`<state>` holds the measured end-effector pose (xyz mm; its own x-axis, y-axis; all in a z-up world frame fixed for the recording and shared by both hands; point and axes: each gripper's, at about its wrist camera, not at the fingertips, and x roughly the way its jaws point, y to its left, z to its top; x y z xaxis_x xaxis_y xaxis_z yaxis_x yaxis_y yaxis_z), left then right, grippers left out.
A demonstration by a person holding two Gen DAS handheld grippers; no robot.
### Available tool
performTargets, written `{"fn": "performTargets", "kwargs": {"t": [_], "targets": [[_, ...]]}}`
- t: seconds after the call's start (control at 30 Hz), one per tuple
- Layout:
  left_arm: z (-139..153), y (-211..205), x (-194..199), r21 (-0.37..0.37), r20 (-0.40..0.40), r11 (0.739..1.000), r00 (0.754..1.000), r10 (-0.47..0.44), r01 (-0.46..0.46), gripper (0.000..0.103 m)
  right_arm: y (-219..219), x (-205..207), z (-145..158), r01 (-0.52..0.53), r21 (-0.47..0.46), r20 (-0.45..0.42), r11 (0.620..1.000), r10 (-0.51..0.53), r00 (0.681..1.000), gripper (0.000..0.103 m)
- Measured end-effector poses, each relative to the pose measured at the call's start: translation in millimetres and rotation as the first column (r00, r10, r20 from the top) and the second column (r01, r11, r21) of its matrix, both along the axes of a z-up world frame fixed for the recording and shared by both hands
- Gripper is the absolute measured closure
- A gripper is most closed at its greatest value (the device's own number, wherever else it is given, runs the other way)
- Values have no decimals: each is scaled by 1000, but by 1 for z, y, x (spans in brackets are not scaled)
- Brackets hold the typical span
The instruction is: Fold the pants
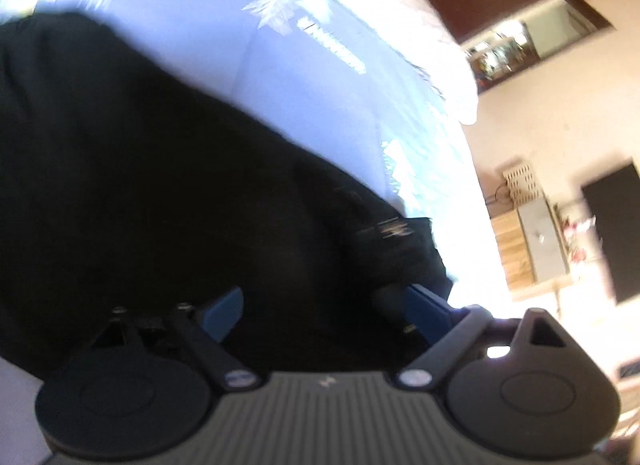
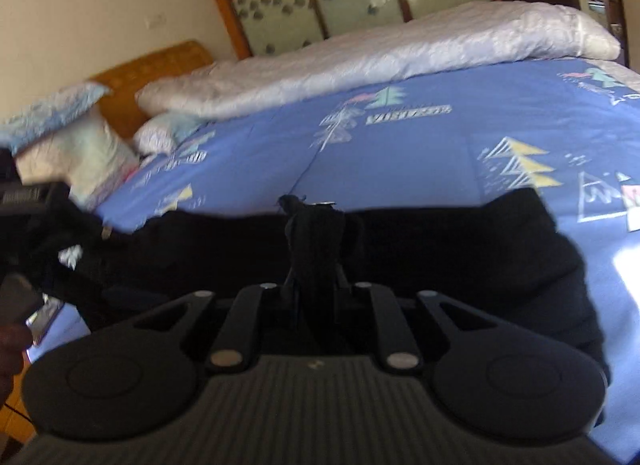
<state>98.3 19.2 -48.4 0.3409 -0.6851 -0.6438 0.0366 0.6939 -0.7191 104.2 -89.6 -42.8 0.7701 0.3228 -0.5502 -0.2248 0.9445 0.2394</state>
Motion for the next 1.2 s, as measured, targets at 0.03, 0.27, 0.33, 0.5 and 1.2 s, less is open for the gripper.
{"fn": "performTargets", "kwargs": {"t": [0.03, 0.27, 0.33, 0.5, 1.2], "targets": [[-10, 3, 3, -31, -41, 999, 999, 7, -8, 12, 12, 1, -6, -3, -59, 3, 998, 4, 1000, 86], [-44, -12, 33, -130, -147, 992, 989, -13, -7, 8, 33, 3, -11, 58, -217, 69, 974, -44, 997, 86], [-42, -27, 44, -143, -136, 989, 989, -54, 35, 7, 39, 1, -10, 64, -269, 107, 961, -36, 994, 86], [-38, -59, 70, -83, -111, 987, 984, -143, 134, 69, 46, -6, -14, 26, -333, 132, 943, 19, 991, 82], [13, 56, 9, 33, 122, 998, 991, 57, -62, 39, -54, -40, 12, 195, 28, 19, 980, -196, 980, 52]]}}
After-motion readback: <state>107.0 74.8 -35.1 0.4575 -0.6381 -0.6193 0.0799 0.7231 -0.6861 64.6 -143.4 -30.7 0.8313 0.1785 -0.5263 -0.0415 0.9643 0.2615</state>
